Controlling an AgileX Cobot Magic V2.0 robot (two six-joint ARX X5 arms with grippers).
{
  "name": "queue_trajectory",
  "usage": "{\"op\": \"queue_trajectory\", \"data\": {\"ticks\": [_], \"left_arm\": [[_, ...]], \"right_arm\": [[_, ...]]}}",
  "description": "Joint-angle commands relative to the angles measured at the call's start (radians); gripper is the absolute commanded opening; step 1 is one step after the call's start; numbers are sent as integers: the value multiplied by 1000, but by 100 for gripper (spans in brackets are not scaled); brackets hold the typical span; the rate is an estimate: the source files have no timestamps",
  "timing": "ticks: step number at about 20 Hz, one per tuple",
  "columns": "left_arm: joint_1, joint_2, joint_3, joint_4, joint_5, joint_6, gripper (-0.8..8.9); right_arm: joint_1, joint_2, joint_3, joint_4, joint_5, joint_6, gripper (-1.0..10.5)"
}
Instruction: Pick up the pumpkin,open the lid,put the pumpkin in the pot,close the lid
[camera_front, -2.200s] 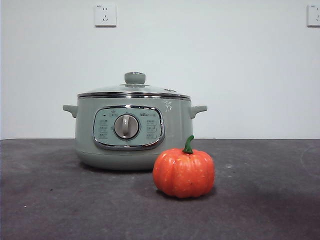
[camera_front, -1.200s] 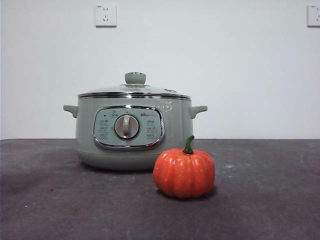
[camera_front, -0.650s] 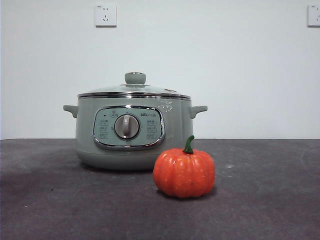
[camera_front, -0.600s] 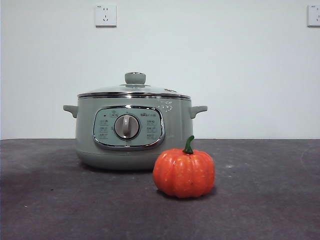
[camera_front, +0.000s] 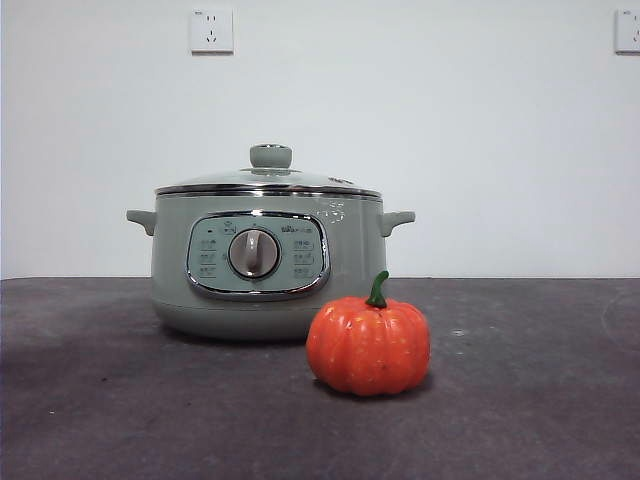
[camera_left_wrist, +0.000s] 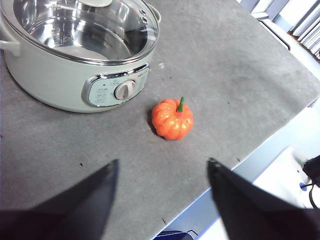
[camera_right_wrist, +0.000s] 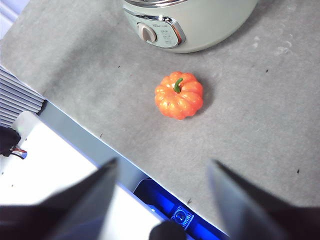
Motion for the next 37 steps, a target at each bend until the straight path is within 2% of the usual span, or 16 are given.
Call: {"op": "queue_trajectory", "data": {"ticks": [1, 5, 10, 16, 25, 30, 33, 35, 37], "left_arm": [[-2, -1, 2, 7, 7, -7, 729], [-2, -1, 2, 7, 8, -7, 728], [-2, -1, 2, 14, 8, -8, 728], [-2, -1, 2, 21, 9, -11, 728], [-2, -1, 2, 21, 8, -11, 728], [-2, -1, 2, 21, 9, -11, 728], [-2, -1, 2, 21, 9, -11, 728], [-2, -1, 2, 21, 9, -13, 728], [-2, -1, 2, 21, 9, -13, 728]], "right_arm": [[15, 6, 2, 3, -1, 13, 666], [75, 49, 2, 47, -1, 17, 661], [203, 184, 2, 135, 14, 17, 662], [306, 338, 2, 254, 120, 17, 662], [399, 569, 2, 451, 240, 17, 663], [435, 686, 2, 507, 273, 18, 663], [465, 768, 2, 540, 325, 27, 663], [476, 811, 2, 565, 325, 28, 663], [485, 848, 2, 584, 369, 31, 663]]}}
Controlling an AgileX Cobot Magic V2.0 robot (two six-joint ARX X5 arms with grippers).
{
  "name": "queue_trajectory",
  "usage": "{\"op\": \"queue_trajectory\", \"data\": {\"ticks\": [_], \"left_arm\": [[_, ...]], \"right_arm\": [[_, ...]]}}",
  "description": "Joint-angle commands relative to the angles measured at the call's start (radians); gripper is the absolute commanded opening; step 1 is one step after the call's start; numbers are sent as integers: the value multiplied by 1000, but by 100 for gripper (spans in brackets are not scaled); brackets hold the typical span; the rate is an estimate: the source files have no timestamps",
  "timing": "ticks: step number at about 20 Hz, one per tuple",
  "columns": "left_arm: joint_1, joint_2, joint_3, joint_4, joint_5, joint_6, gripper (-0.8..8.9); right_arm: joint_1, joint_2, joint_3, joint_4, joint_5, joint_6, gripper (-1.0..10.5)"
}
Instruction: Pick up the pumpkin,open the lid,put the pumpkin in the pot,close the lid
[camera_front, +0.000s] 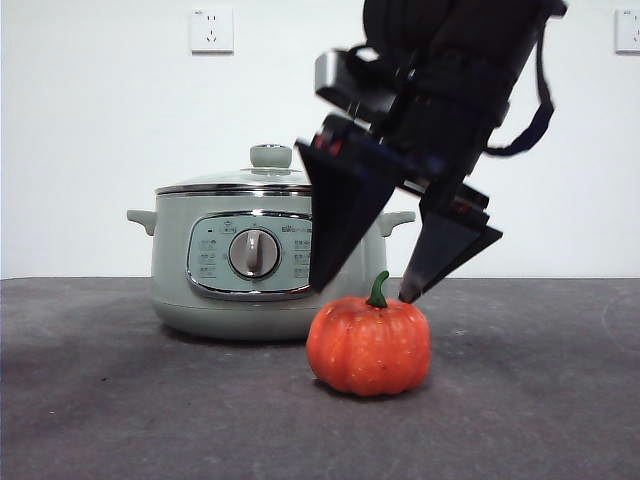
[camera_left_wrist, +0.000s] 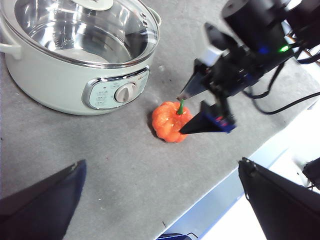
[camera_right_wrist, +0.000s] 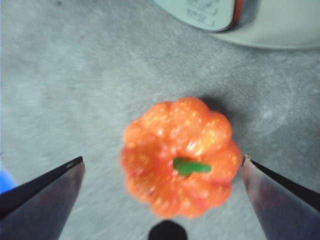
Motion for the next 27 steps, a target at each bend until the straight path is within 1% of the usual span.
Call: {"op": "queue_trajectory", "data": {"ticks": [1, 5, 7, 8, 11, 12, 13, 16, 19, 21, 24, 26, 27], "left_arm": [[-2, -1, 2, 9, 7, -6, 728], [-2, -1, 2, 9, 7, -6, 728], [-2, -1, 2, 9, 7, -6, 728], [-2, -1, 2, 9, 6, -6, 728], [-2, -1, 2, 9, 6, -6, 728], [-2, -1, 2, 9, 6, -6, 728], [-2, -1, 2, 9, 5, -6, 728], [-2, 0, 2, 11, 4, -6, 728], [-2, 11, 3, 56, -18, -14, 728], [-3, 43, 11, 106, -28, -35, 728], [-26, 139, 43, 182, -56, -50, 728], [-64, 222, 82, 244, -74, -50, 728], [-89, 268, 105, 281, -105, -50, 728]], "right_arm": [[8, 44, 2, 17, 34, 10, 663], [9, 108, 2, 19, 34, 10, 661], [9, 125, 2, 21, 35, 14, 634], [9, 127, 2, 22, 35, 15, 534], [8, 127, 2, 21, 34, 28, 147], [8, 127, 2, 21, 34, 39, 37], [8, 127, 2, 22, 31, 45, -19], [8, 117, 2, 21, 31, 47, -17], [8, 35, 2, -8, 31, 48, -17], [8, -66, 2, -55, 31, 74, -17], [8, -258, 2, -109, 36, 79, -17], [8, -394, 2, -118, 36, 96, -17], [8, -458, 2, -118, 35, 107, -16]]}}
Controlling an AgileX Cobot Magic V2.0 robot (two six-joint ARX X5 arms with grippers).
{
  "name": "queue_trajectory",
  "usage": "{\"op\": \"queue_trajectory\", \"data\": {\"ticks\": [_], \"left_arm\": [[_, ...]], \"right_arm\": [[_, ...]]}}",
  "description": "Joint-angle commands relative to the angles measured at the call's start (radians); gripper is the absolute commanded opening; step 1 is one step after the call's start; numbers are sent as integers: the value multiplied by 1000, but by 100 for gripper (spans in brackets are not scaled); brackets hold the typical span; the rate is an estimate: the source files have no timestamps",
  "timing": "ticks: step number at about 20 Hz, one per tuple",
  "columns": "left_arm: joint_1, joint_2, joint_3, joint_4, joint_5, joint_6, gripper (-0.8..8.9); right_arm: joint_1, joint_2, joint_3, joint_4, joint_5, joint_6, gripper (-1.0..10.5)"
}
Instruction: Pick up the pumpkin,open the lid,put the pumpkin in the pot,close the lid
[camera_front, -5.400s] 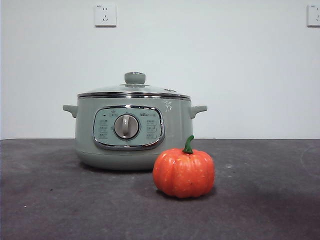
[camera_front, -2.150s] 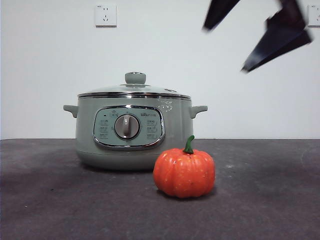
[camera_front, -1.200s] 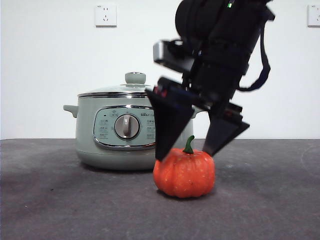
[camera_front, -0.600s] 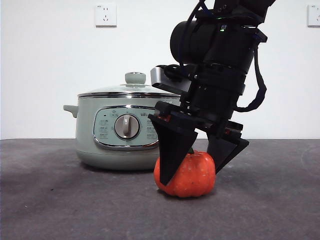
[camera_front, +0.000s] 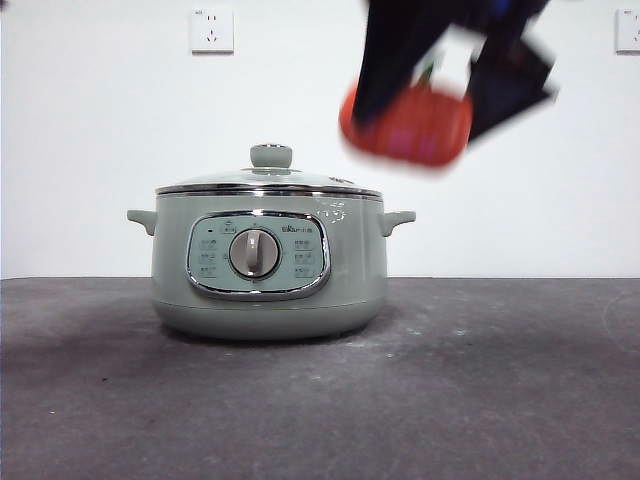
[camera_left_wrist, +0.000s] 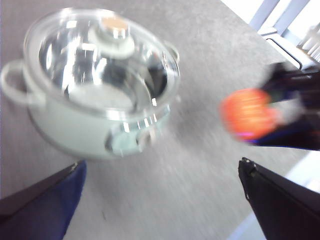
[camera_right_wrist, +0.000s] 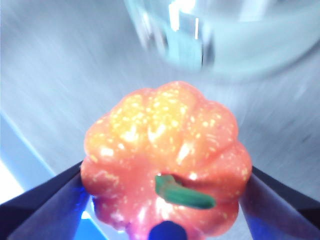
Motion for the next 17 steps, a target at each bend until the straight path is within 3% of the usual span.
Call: {"op": "queue_trajectory", "data": {"ticks": [1, 8, 12, 17], "left_arm": [[-53, 92, 48, 74, -70, -5, 728], [-184, 462, 303, 240, -214, -2, 728], [-236, 653, 424, 307, -299, 22, 728], [-272, 808, 449, 438, -382, 24, 728]], "right_arm": [[2, -143, 0, 1, 2, 40, -17], [2, -419, 0, -23, 79, 101, -16], [2, -472, 0, -57, 79, 109, -16], [2, -474, 0, -87, 79, 128, -16]]}}
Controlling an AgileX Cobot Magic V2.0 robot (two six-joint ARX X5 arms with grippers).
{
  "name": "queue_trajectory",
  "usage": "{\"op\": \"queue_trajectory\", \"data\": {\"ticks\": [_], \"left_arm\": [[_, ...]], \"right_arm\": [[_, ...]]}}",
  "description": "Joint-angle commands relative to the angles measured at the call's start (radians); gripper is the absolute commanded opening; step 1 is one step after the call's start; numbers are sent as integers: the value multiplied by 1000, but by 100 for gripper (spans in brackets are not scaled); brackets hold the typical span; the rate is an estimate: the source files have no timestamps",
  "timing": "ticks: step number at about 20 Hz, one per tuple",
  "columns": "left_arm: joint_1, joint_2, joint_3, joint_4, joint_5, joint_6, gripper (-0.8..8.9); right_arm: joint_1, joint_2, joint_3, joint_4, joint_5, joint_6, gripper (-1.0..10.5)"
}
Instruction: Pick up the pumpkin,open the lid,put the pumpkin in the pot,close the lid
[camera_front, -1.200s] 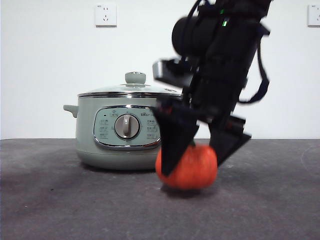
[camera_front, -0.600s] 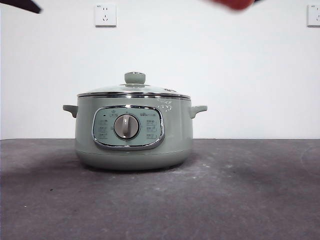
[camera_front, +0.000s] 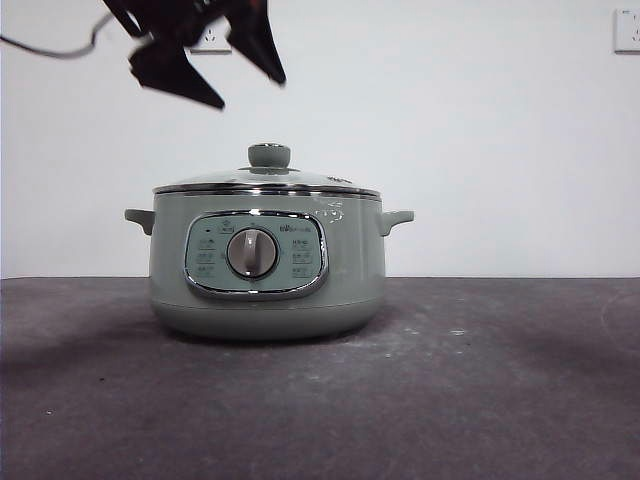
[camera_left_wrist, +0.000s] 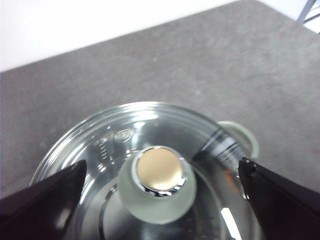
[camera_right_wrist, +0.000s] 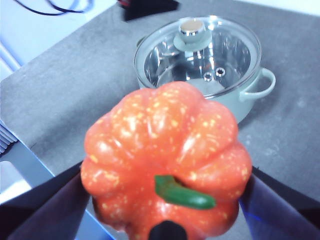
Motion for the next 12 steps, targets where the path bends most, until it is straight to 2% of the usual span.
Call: {"op": "queue_trajectory", "data": {"ticks": [1, 5, 12], "left_arm": [[-12, 53, 1, 46, -31, 12, 727], [-16, 120, 1, 101, -31, 12, 727], [-22, 157, 1, 81, -31, 12, 720]], "right_arm": [[2, 0, 0, 2, 4, 18, -16], [2, 1, 0, 1, 4, 19, -16], [2, 5, 0, 2, 5, 19, -16]]}}
